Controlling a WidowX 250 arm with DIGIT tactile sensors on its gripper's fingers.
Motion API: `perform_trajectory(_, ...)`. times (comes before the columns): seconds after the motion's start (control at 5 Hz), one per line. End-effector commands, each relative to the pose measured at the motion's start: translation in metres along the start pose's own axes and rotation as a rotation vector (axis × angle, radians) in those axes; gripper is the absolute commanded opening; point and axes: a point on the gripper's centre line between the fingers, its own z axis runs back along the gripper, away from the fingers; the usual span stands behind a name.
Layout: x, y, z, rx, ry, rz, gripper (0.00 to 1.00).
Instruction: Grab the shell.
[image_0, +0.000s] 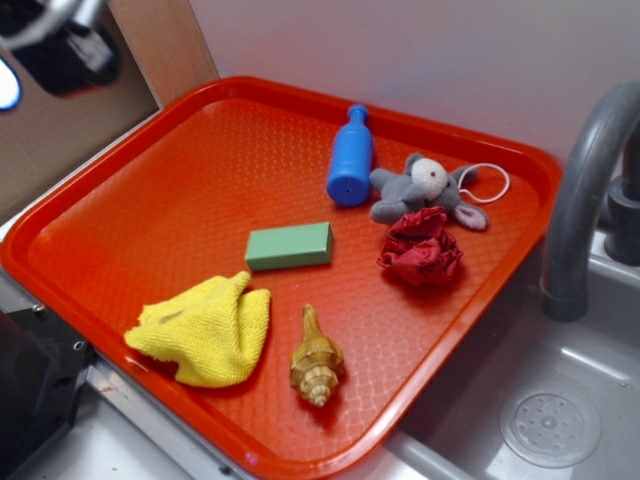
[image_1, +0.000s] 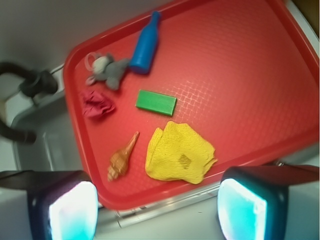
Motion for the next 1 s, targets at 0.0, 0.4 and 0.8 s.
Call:
perform_trajectory(0.0,-0.003,-0.028,-0.077,0.139,-0.125,0.43,1.0)
perform_trajectory(0.4,-0.001,-0.058,-0.132,0.109,0.008,0.445,1.0)
perform_trajectory(0.8,-0.005,-0.061,-0.174,0.044,0.166,0.435,1.0)
